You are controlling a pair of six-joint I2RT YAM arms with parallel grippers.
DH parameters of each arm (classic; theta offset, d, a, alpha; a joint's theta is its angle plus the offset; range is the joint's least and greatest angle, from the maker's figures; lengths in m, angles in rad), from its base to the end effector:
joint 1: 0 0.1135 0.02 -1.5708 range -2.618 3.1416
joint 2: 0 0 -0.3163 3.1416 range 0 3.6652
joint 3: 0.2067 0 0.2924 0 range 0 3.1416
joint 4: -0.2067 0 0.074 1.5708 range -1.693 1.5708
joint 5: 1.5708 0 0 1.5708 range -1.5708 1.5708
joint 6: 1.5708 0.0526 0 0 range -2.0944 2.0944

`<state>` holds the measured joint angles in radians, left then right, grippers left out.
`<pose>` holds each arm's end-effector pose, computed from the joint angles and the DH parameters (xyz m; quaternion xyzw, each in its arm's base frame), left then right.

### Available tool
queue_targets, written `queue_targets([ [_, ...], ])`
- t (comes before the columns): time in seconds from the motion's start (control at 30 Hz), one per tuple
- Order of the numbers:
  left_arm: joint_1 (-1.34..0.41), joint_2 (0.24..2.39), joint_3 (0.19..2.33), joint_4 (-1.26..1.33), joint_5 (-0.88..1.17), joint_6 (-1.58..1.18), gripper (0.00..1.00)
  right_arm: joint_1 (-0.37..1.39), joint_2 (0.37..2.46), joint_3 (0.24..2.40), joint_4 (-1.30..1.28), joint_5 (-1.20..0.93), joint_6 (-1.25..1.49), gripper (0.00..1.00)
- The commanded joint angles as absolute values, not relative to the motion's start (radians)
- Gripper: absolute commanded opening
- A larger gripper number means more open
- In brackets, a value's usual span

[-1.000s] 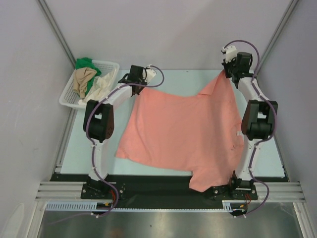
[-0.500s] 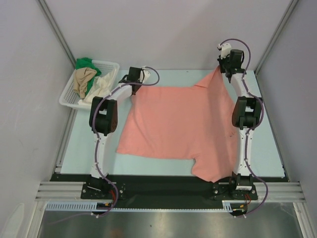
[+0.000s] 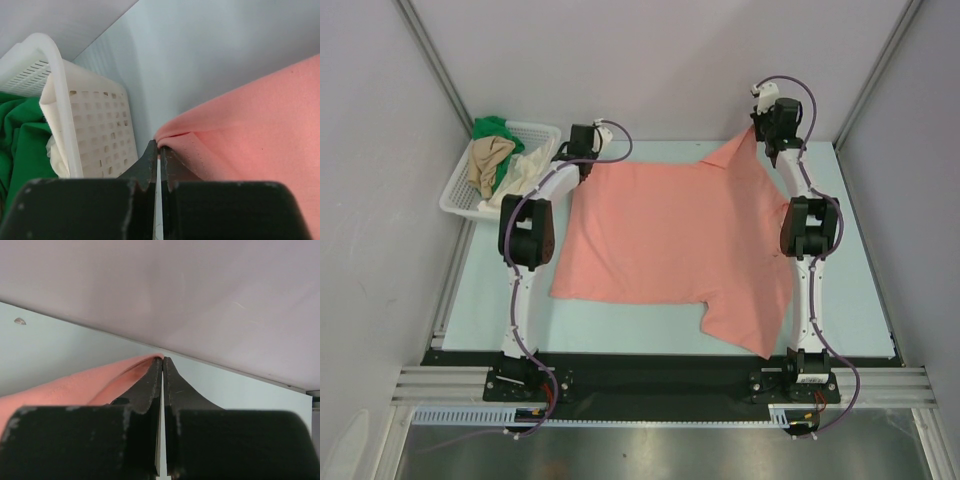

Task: Fold and stack the t-shirts
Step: Flatten the tshirt out, then fold the tshirt

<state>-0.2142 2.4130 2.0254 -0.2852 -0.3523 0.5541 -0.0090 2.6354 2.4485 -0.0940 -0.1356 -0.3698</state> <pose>0.6293 -0.1183 0.1946 0.2619 0.8508 0.2279 0.3945 0.7102 0.0007 0.2377 -0.1831 0.7770 -0.0598 0.5992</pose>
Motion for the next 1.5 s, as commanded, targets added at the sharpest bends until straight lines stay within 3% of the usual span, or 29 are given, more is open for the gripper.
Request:
queue_targets([
  [0.0, -0.206, 2.410, 2.063, -0.258, -0.377, 0.555, 0.00, -0.012, 2.634, 2.494, -0.051, -0.117, -0.364, 0.00],
  [0.23, -0.210, 2.323, 2.019, -0.273, -0.347, 0.555, 0.00, -0.023, 2.461, 2.298, -0.074, -0.163, -0.399, 0.00],
  [0.9, -0.212, 2.016, 1.625, -0.135, -0.299, 0.592, 0.01, -0.040, 1.885, 1.648, -0.140, -0.225, -0.391, 0.00],
  [1.47, -0.216, 1.870, 1.379, -0.135, -0.278, 0.558, 0.00, -0.038, 1.510, 1.301, -0.270, -0.235, -0.387, 0.00],
])
